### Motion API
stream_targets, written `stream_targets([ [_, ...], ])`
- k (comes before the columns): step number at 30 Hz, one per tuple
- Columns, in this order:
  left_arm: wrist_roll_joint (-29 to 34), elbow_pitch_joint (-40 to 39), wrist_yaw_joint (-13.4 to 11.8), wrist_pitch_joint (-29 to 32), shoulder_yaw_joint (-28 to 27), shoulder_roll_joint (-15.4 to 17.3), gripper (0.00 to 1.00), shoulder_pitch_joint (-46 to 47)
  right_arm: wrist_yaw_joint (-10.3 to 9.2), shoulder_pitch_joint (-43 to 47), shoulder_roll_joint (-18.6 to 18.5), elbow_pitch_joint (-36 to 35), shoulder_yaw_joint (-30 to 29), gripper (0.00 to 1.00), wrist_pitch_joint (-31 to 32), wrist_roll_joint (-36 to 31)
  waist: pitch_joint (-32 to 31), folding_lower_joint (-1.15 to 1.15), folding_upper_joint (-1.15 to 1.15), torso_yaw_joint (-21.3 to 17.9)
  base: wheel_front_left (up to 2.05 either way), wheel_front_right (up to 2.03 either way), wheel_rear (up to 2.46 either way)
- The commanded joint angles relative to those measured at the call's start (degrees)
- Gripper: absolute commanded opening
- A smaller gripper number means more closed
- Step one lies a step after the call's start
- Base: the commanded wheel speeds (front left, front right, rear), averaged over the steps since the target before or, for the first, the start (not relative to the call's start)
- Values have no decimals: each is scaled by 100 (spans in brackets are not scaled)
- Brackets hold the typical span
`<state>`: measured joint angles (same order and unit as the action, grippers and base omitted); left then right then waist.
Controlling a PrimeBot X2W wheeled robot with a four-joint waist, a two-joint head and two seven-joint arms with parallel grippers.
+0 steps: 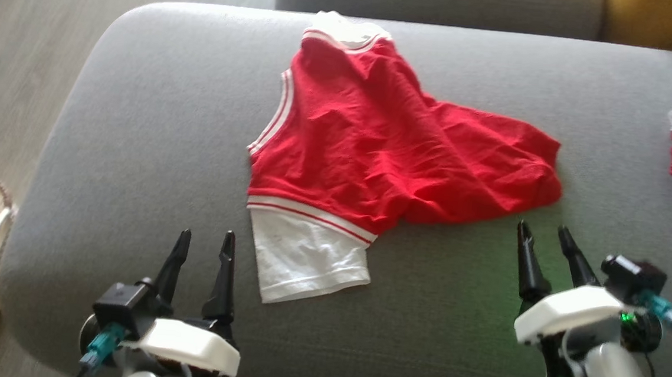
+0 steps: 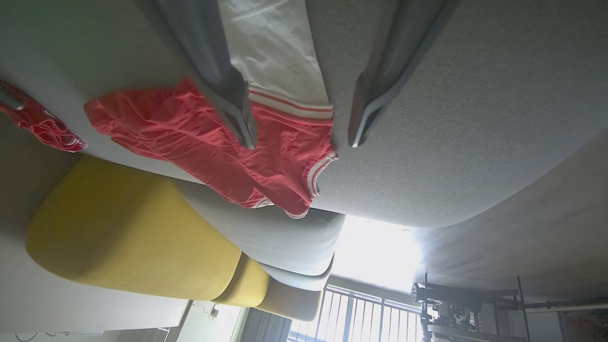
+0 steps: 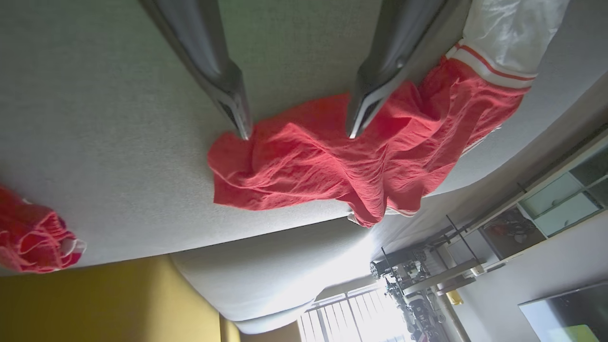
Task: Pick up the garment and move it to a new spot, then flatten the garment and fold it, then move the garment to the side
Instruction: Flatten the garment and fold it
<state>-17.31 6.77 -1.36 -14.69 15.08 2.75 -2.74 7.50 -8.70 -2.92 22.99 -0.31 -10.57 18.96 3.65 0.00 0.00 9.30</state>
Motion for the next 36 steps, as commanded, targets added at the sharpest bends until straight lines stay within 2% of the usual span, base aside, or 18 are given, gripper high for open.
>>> stream_targets([
  [1,14,-164,-17,-31,-103,12,100,370,-1,-411,4,71,54,100,78,253,212,0,0,246,0,0,0],
  [7,-41,-151,-40,-31,-8,12,100,483,-1,-902,4,702,-170,100,160,509,423,0,0,566,0,0,0],
  [10,-68,-143,-58,-31,47,12,100,529,-1,-1181,4,1204,-373,100,160,804,491,0,0,735,0,0,0],
  [18,-91,-149,-93,-31,116,12,100,582,-1,-1894,4,2494,-673,100,31,953,578,0,0,1001,0,0,0],
  [19,-89,-149,-95,-31,117,12,100,582,-1,-1971,4,2612,-636,89,19,1006,581,0,0,1012,0,0,0],
  [20,-88,-151,-97,-31,113,12,100,582,-1,-2043,4,2710,-595,33,-8,1058,587,0,0,1015,0,0,0],
  [21,-87,-152,-101,-31,109,12,100,582,-1,-2104,4,2795,-554,0,-48,1090,588,0,0,1013,0,0,0],
  [28,-75,-127,-120,-31,43,12,100,546,-1,-2260,4,3006,-165,0,-307,994,395,0,0,818,0,0,0],
  [36,-81,-122,-131,-31,-20,12,100,391,-1,-2007,4,2401,-283,0,-403,504,14,0,0,447,0,0,0],
])
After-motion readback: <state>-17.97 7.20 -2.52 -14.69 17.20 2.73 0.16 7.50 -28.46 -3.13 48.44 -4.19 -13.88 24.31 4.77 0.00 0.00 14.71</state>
